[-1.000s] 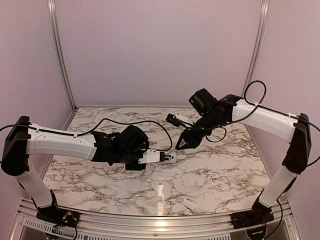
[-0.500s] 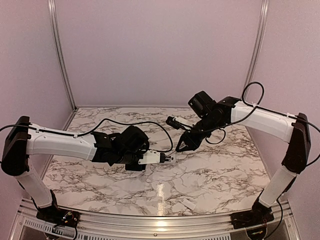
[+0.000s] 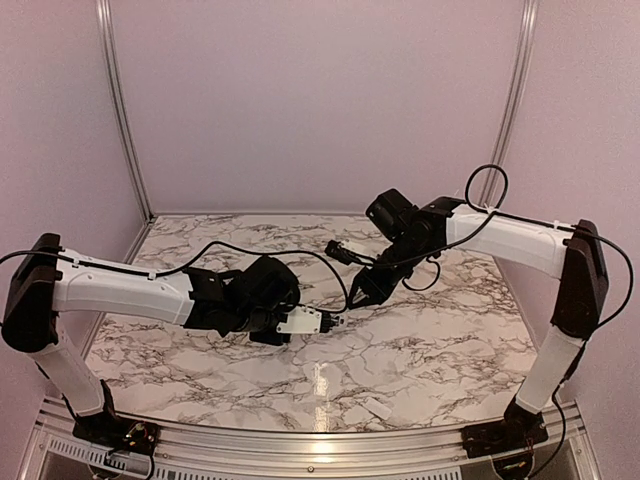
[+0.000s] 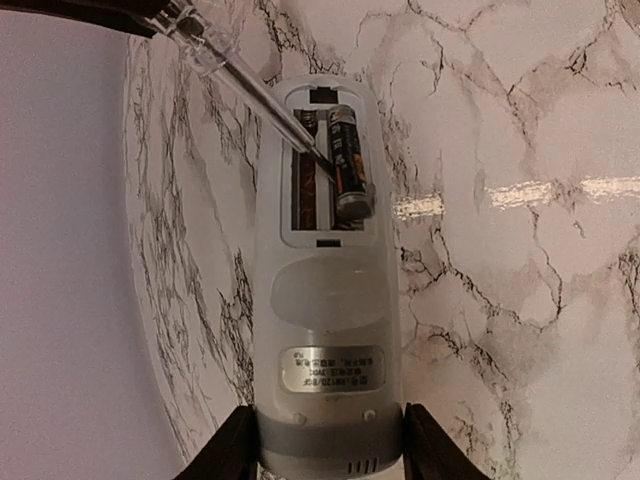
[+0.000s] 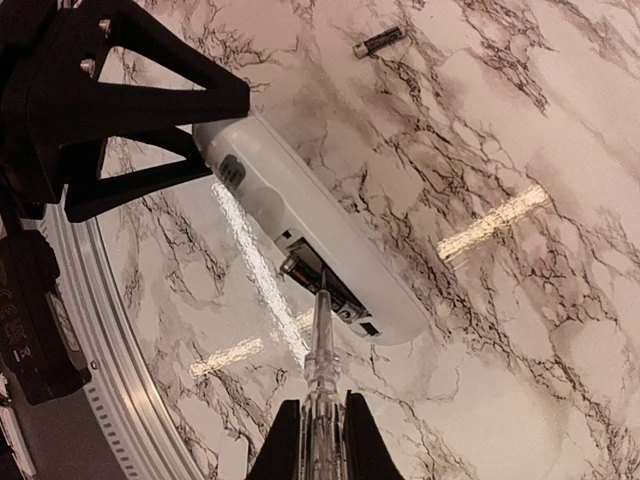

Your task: Unload the batteries from the remote control

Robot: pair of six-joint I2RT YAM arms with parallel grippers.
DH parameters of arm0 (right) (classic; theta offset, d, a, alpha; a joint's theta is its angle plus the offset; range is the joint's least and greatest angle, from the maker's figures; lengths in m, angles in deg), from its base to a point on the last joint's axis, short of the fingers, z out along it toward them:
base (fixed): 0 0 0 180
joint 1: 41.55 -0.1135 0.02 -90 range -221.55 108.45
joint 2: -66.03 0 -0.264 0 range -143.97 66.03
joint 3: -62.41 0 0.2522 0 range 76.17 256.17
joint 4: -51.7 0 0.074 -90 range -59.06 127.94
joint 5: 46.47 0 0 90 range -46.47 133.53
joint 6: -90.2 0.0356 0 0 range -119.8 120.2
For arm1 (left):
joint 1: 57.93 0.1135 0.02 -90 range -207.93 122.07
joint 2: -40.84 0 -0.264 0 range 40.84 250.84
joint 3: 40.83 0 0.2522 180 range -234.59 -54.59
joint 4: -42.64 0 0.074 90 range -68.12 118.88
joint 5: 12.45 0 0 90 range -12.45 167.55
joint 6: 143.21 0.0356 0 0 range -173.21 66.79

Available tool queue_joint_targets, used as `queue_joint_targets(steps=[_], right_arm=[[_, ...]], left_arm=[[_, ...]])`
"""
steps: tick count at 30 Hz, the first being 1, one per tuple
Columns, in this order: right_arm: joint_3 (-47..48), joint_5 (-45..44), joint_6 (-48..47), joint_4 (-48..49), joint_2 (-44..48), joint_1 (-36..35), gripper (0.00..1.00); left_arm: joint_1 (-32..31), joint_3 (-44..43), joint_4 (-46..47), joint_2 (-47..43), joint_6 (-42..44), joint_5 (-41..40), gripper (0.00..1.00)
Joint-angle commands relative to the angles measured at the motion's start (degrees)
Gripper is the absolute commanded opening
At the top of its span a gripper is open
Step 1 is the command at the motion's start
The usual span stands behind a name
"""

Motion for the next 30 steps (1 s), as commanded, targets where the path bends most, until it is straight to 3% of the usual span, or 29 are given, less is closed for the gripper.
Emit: queue_joint_targets(steps=[1, 19, 30], right_arm=[[1.9, 0.79, -0.22, -2.28, -1.11, -0.91, 0.0], [2.22, -0.5, 0.17, -2.72, -1.46, -0.91, 0.0], [2.69, -0.02, 1.41, -3.06, 0.78, -0.91, 0.0]], left_arm=[[-0.01, 0.54, 6.66, -0.31, 2.35, -2.9, 0.0], [-0.01, 0.54, 6.53, 1.68, 1.28, -2.33, 0.0], [0.01, 1.03, 4.76, -0.14, -5.87, 0.71, 0.0]])
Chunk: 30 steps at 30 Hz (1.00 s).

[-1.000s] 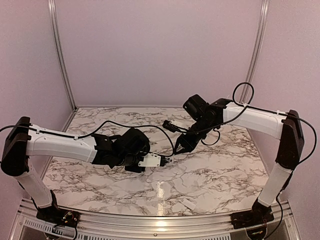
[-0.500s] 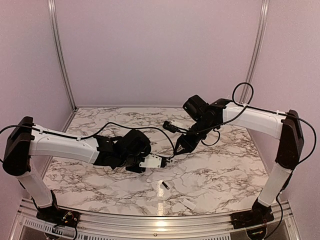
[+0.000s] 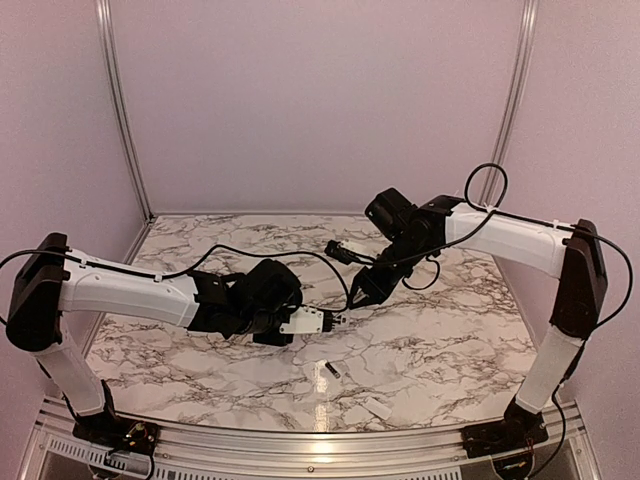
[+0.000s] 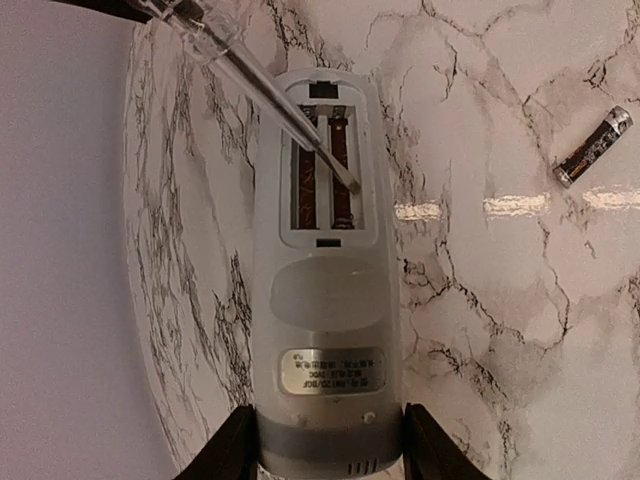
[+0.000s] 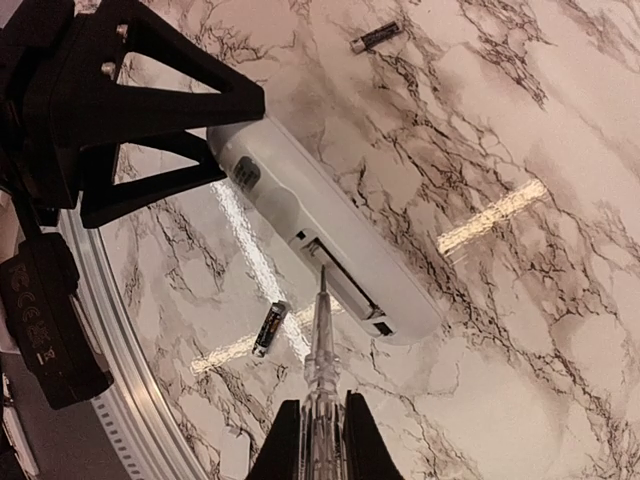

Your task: Unload the batteries from the remote control

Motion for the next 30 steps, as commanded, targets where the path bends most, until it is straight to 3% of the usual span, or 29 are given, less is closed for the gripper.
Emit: queue_joint_targets(steps=[1, 15, 26, 30], right_arm=[[1.62, 0.33, 1.36, -1.75, 1.73, -0.76, 0.0], [-1.13, 1.02, 11.05, 4.14, 10.29, -2.19, 0.0], [-5.11, -0.99, 19.82, 11.8, 17.17, -2.52, 0.0], [-5.61, -1.78, 22.05, 14.86, 18.65, -2.52, 0.0]], left_arm=[[0.0, 0.51, 2.15, -1.94, -5.68, 1.76, 0.0], [-0.1, 2.22, 4.58, -4.84, -22.97, 5.02, 0.0], [-0.05, 6.29, 6.57, -9.86, -34.32, 2.0, 0.0], [0.01, 9.7, 7.14, -13.45, -37.81, -2.74, 0.0]])
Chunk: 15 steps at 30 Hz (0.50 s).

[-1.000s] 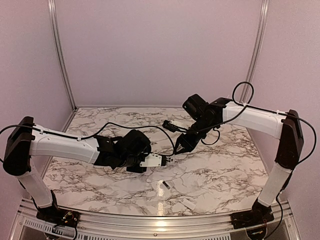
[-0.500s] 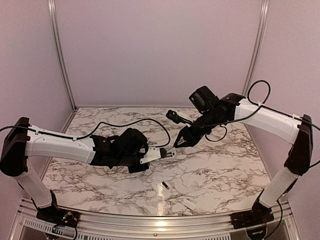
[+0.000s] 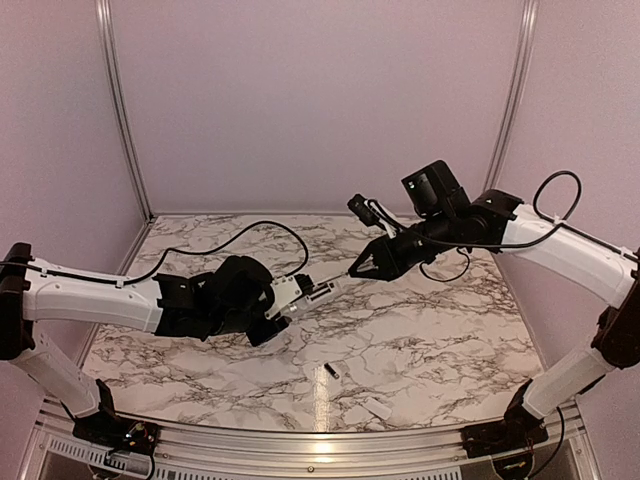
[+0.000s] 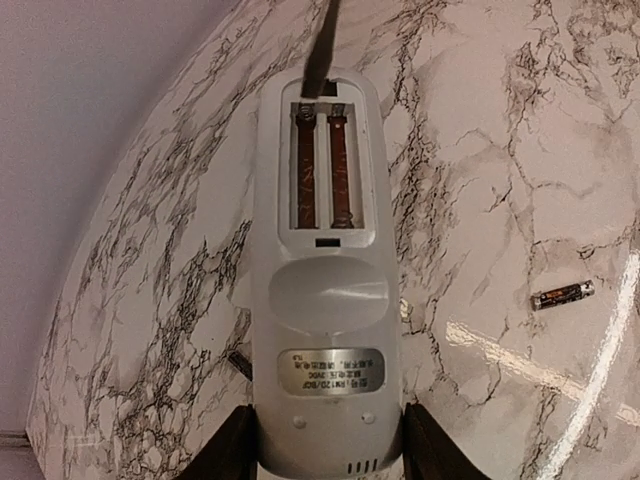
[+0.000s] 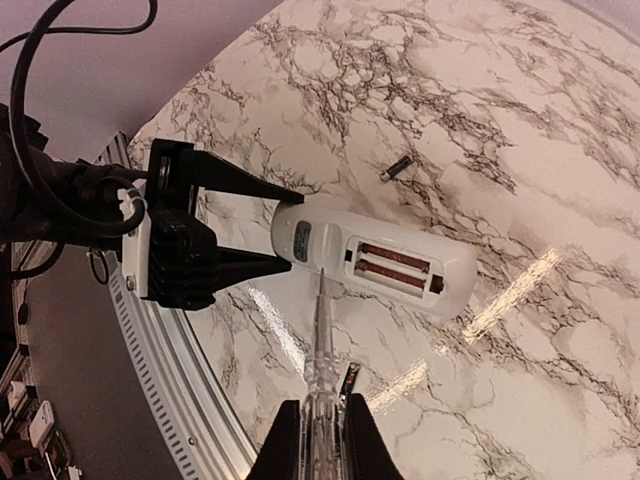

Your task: Unload the batteries from the remote control

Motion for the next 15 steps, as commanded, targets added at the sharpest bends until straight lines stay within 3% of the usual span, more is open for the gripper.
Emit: queue_joint_targets(steps=[1, 8, 15], right_arm=[[-0.25, -1.79, 4.44, 5.49, 2.42, -0.42, 0.0], [-1.25, -1.93, 8.66, 10.95, 2.95, -0.42, 0.0], [-2.43, -3.28, 11.09, 13.31, 2.71, -0.46, 0.0]], left_arm=[[0.08, 3.77, 2.82, -5.23, -6.38, -6.76, 0.0], [4.89, 8.16, 1.68, -10.85, -12.07, -8.87, 0.0], [15.72, 10.13, -1.57, -12.7, -23.56, -7.48, 0.0]])
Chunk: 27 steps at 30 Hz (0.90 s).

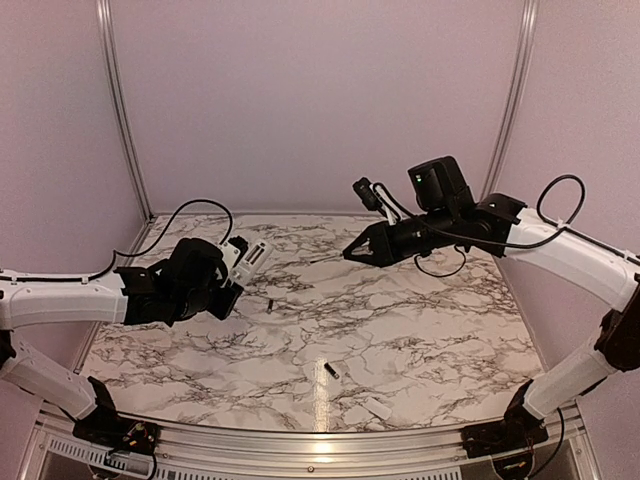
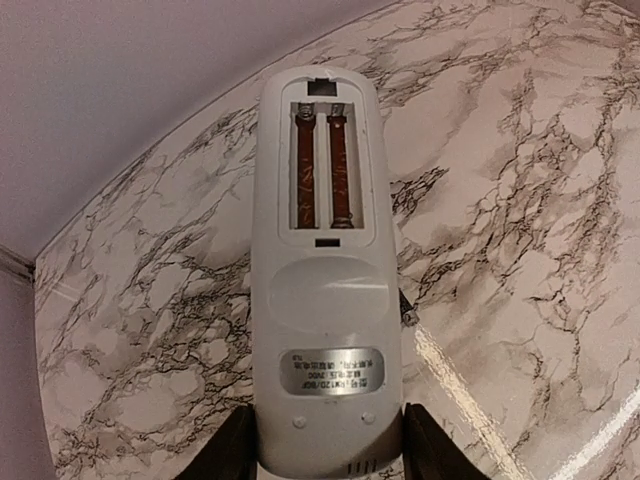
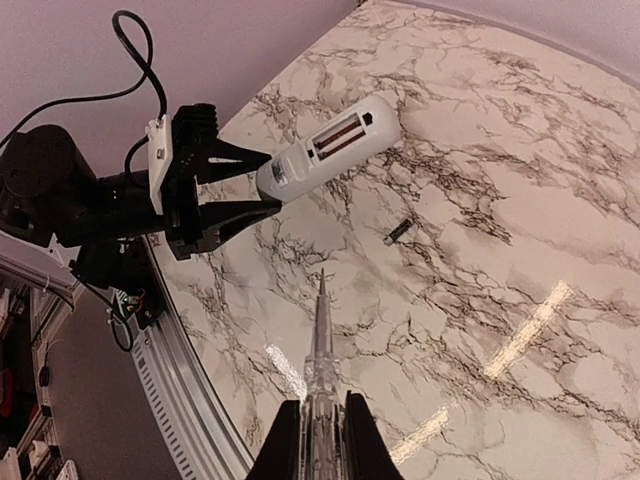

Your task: Unload the batteries from the remote control

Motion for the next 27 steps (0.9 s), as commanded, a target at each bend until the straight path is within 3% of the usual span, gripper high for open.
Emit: queue_joint_targets(steps=[1, 12, 27], right_arm=[[-0.61, -1.88, 2.77, 3.05, 0.64, -0.38, 0.0], [-2.88, -3.49, 6.95, 5.42, 1.04, -0.48, 0.0], [-6.62, -8.19, 7.55, 4.28, 4.69, -0.35, 0.0]], left_arm=[[6.07, 0.51, -3.11, -0.35, -9.76, -0.27, 0.0], [15.07, -3.86, -3.8, 9.5, -17.62, 3.21, 0.0], [17.41, -7.99, -2.73, 23.2, -21.85, 10.54, 0.0]])
